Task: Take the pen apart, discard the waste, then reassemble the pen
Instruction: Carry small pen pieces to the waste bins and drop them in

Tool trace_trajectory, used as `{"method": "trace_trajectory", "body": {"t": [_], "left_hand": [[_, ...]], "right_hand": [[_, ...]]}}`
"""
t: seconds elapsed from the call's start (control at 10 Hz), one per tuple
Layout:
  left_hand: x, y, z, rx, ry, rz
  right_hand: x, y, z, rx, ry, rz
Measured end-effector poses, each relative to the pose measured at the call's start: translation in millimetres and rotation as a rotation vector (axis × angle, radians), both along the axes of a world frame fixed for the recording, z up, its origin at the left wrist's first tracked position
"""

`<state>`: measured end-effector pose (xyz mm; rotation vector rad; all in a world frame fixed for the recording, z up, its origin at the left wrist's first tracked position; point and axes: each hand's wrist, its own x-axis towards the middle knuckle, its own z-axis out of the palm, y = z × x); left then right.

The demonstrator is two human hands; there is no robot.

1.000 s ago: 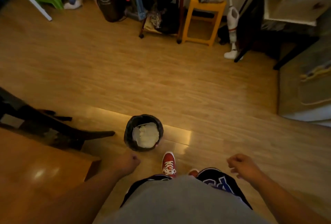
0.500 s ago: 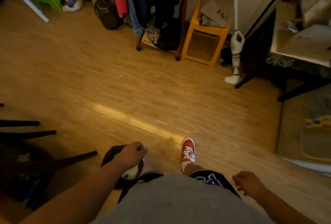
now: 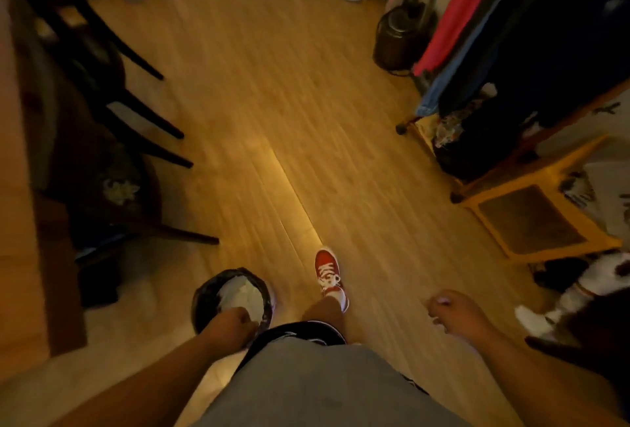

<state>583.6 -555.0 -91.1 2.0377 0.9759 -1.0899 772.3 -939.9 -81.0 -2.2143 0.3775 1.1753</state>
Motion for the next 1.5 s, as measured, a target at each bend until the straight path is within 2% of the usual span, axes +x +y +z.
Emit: {"method": "trace_trajectory", "body": {"t": [0.1,0.3,0.6,0.8,0.9,1.0,1.1,1.3,1.5], "left_hand": [[30,18,-10,0.001,0.032,0.102],[108,47,-5,-0.038,-0.044,0.183],[295,69,13,-0.107,-0.245,0.308],[394,98,9,-0.100,-0.250,0.432],[412,117,12,-0.065,-0.233,0.505],[408,138,13,-0.023,-0.210,0.618],[395,158,6,0.001,-0.120,0.745],[377,210,-21,-0.058,0.041,0.883],[394,304,-29,-0.053,-0.019,1.001]], "right_hand": [[62,37,0,0.025,-0.001,0.055],[158,77,18,-0.014,0.007,0.171],[301,102,6,-0.168,0.095,0.263],[430,146,-9,-0.212,0.131,0.320],[486,191,-9,-0.182,0.129,0.374],[532,254,-5,-0.132,0.093,0.537],[572,330,-10,-0.102,0.033,0.705],[624,491,-29,-0.068,-0.026,0.848],[647,606,-15,-0.047,-0.024,0.873]]}}
